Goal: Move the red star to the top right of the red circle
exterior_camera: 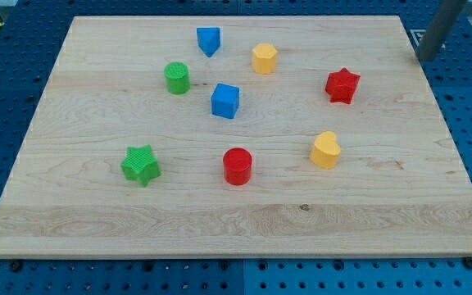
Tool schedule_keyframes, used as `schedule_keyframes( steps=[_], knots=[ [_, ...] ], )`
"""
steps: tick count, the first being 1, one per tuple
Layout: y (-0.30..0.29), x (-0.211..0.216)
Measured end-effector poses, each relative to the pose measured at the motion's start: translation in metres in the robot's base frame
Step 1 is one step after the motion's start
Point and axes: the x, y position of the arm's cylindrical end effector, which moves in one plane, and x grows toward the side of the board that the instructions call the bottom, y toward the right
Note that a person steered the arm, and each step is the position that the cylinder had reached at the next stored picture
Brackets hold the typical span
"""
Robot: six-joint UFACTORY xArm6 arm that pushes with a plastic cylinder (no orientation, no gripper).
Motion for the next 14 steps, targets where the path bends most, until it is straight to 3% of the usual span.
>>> schedule_keyframes(
  steps=[2,5,11,12,13,14],
  knots=[
    [-0.056,0.06],
    [-0.122,0.047],
    [-0.249,0.172],
    [-0.268,0.177],
    [-0.324,0.169],
    [-0.363,0.129]
  ],
)
